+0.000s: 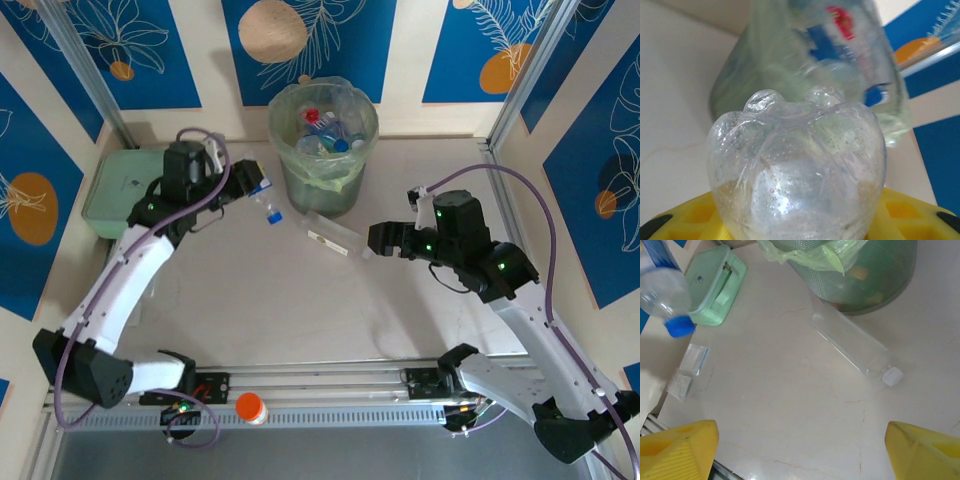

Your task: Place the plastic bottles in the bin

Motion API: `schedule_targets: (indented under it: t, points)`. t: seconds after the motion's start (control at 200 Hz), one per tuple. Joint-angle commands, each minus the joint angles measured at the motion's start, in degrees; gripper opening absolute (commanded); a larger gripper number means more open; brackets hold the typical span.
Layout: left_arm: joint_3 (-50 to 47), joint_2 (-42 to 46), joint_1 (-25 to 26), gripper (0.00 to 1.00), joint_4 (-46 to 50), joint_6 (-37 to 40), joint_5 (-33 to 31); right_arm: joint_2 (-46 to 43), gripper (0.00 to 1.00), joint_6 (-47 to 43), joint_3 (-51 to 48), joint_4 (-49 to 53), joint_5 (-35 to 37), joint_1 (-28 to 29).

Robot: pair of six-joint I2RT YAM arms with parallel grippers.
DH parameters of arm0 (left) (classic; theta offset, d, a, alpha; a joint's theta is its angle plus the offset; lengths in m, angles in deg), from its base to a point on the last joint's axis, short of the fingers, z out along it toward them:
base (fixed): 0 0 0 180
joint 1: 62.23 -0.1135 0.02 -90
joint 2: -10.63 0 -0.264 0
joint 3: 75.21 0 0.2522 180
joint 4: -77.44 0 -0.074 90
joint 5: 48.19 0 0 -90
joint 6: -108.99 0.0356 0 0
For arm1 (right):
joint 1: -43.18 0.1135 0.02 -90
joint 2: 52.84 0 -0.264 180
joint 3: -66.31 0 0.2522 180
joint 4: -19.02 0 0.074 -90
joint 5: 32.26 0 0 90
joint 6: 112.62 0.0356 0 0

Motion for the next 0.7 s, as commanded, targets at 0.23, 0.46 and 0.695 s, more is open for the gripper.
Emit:
schedule_targets:
  t: [0.23,0.46,0.695]
  points:
    - [36.2,-23.6,0.6,0.43,11.4,4.8,1.7,-1.8,0.87,0.4,-3.0,-1.0,1.1,0.3]
    - [55.3,-38.4,1.0,0.4,14.2,1.8,-1.5,-1.8,0.87,2.6,-3.6,-1.8,-1.8,-0.5]
    - [61.1,-45.8,1.8,0.4,15.3,-0.8,-3.7,-2.4,0.87,3.7,-4.0,-2.1,-3.1,-0.9]
